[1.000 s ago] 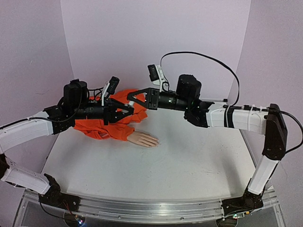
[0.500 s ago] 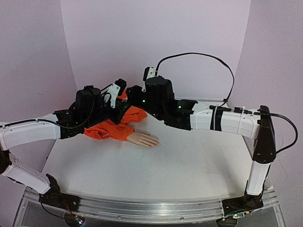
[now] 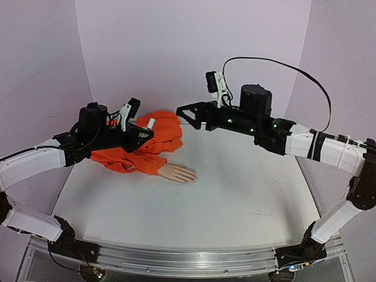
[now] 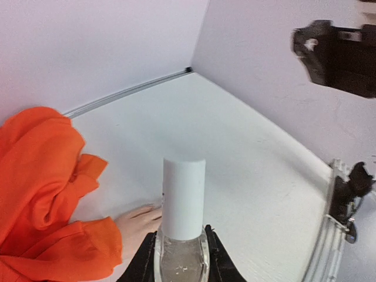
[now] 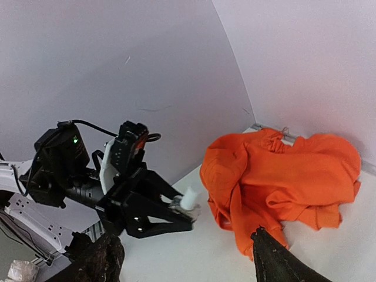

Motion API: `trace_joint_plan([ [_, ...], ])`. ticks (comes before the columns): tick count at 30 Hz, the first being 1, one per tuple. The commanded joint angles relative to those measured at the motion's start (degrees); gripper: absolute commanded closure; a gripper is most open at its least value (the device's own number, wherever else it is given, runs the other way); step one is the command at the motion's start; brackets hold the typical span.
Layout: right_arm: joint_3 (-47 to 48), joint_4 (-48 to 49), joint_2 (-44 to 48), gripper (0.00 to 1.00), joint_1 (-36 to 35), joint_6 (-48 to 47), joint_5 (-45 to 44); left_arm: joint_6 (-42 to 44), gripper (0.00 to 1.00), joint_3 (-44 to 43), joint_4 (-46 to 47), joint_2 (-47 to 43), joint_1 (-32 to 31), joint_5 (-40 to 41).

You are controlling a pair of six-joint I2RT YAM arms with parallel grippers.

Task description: Paint the nails

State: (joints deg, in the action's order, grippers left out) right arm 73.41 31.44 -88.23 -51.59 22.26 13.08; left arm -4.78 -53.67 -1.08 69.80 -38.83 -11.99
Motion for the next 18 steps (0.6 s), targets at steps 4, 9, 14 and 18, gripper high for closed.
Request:
trace_joint_plan([
  [4, -2.78, 17.06, -1.92, 0.22, 2.76, 1.49, 32.70, -9.51, 1.00, -6.65, 2.05, 2.00, 2.93, -48.46],
  [9, -2.32, 24.85, -4.82, 0.30, 2.75, 6.81, 36.52, -10.23, 1.00, -6.56, 3.83, 1.69, 1.85, -52.03],
  [14, -1.15, 28.66, -6.66, 0.38, 2.66, 9.72, 38.64, -10.19, 1.00, -6.68, 4.24, 2.03, 1.16, -53.46],
  [18, 0.90, 29.41, -9.18, 0.45, 2.02, 10.72, 40.52, -9.95, 1.00, -7.09, 4.44, 2.49, 0.56, -53.93],
])
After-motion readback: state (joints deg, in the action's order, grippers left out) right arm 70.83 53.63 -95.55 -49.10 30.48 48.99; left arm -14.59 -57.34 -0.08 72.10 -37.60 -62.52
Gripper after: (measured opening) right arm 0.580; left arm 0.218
